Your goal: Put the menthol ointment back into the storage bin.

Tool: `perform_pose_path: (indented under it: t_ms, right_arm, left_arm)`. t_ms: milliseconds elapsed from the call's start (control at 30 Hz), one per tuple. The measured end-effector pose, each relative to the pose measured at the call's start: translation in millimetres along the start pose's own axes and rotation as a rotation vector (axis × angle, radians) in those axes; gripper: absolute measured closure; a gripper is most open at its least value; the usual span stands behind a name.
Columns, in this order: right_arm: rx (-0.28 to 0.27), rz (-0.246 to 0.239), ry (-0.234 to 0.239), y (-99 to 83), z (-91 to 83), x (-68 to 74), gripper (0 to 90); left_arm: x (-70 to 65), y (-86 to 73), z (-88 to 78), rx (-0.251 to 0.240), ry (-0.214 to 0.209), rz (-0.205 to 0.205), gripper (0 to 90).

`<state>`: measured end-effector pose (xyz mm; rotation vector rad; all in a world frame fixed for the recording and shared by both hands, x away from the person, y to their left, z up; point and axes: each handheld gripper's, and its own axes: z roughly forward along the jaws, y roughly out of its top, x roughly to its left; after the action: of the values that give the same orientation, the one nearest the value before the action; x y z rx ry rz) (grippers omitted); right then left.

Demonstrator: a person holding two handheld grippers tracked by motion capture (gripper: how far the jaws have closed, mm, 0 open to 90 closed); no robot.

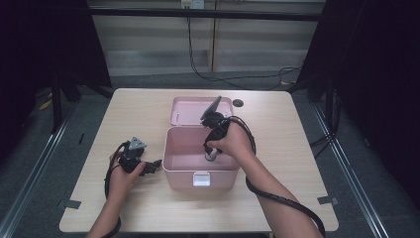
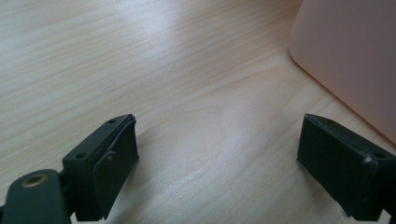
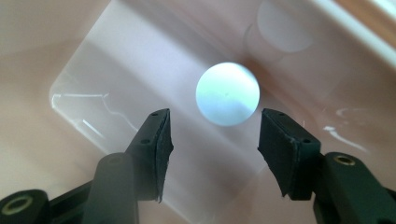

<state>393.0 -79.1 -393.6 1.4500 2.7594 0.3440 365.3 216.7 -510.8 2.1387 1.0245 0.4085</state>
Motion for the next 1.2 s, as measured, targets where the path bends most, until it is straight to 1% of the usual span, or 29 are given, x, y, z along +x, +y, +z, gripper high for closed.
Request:
perform_pose_path:
  t_ms: [100, 167, 267, 333, 567, 600, 667, 700, 900, 967, 1033, 1133, 1200]
  right_arm:
    - [-0.013, -0.006, 0.018, -3.3, -2.1, 0.8, 44.4]
    - [-0.011, -0.024, 0.024, -5.9, -3.7, 1.0, 44.7]
    - [-0.023, -0.031, 0.033, -9.9, -5.9, 0.9, 45.2]
    - [-0.019, -0.04, 0.039, -12.4, -7.0, 0.9, 45.2]
    - [-0.05, -0.053, 0.072, -18.1, -17.9, -0.5, 48.6]
    - [-0.063, -0.064, 0.08, -19.1, -20.1, -0.5, 49.8]
    - [-0.071, -0.07, 0.088, -20.3, -24.1, 0.1, 51.0]
    - [-0.076, -0.081, 0.095, -21.0, -26.0, 0.4, 52.0]
    - [-0.092, -0.102, 0.117, -24.0, -34.4, 3.3, 57.0]
    - [-0.091, -0.119, 0.125, -25.2, -37.0, 5.0, 60.6]
    - [-0.092, -0.125, 0.131, -26.1, -38.9, 6.2, 63.0]
    - [-0.103, -0.148, 0.119, -28.0, -41.9, 6.3, 69.5]
    - [-0.097, -0.159, 0.13, -29.2, -44.0, 6.8, 71.8]
  left_arm:
    - [0.0, 0.0, 0.0, 0.0, 0.0, 0.0, 11.6]
    - [0.0, 0.0, 0.0, 0.0, 0.0, 0.0, 11.6]
    - [0.0, 0.0, 0.0, 0.0, 0.001, 0.0, 11.6]
    - [0.1, 0.0, 0.0, 0.0, 0.0, 0.001, 11.6]
    - [0.0, 0.0, 0.0, 0.0, 0.001, 0.001, 11.6]
    - [0.0, 0.0, 0.0, 0.0, 0.001, 0.001, 11.6]
    - [0.0, 0.0, 0.0, 0.0, 0.001, 0.0, 11.6]
    - [0.1, 0.0, 0.0, 0.0, 0.001, 0.001, 11.6]
    - [0.0, 0.0, 0.0, 0.0, 0.001, 0.001, 11.6]
    - [0.0, 0.0, 0.0, 0.0, 0.0, 0.0, 11.6]
    - [0.0, 0.0, 0.0, 0.0, 0.001, 0.001, 11.6]
    - [0.1, 0.0, 0.0, 0.0, 0.0, 0.001, 11.6]
    - [0.0, 0.0, 0.0, 0.0, 0.0, 0.0, 11.6]
